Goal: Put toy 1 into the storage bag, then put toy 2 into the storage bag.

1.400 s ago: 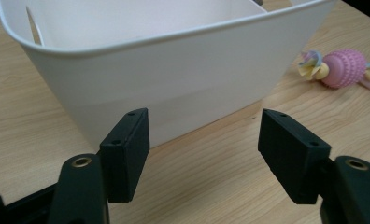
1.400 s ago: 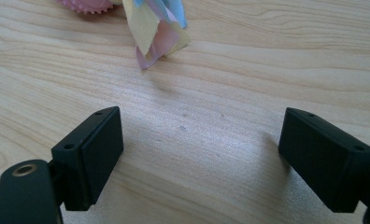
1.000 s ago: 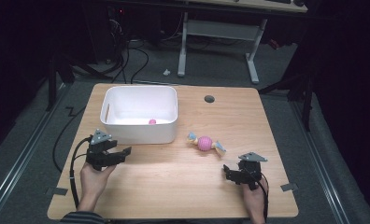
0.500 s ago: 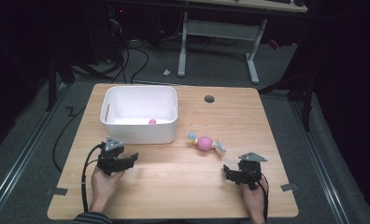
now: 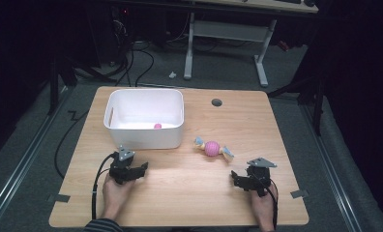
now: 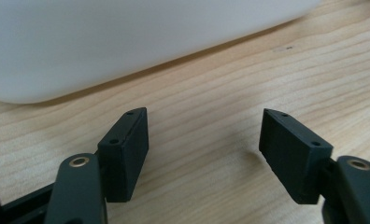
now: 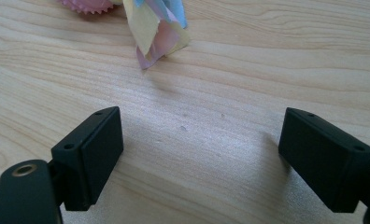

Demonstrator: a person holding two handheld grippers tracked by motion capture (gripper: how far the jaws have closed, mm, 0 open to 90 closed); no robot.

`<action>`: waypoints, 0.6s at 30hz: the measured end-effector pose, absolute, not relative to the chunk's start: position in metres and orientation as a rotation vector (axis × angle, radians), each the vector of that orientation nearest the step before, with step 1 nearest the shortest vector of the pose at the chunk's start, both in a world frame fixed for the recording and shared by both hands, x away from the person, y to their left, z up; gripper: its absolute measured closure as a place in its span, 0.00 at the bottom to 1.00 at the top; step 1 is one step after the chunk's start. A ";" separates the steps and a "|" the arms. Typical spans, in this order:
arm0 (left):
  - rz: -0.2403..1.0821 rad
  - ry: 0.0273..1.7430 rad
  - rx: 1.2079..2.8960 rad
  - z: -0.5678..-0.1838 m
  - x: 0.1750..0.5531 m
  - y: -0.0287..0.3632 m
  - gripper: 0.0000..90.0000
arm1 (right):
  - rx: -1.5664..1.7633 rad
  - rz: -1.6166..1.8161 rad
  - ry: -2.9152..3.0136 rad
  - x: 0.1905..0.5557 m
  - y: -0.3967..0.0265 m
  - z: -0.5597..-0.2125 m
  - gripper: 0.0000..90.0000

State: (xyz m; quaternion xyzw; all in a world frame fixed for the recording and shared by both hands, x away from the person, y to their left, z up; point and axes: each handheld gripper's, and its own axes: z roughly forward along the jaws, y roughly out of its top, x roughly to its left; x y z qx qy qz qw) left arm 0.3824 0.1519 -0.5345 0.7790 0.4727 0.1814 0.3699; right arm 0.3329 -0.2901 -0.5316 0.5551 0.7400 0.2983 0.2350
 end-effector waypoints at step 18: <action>0.512 1.187 2.043 -0.536 0.381 0.146 0.32 | 1.505 0.810 2.088 0.335 -0.289 -0.527 0.21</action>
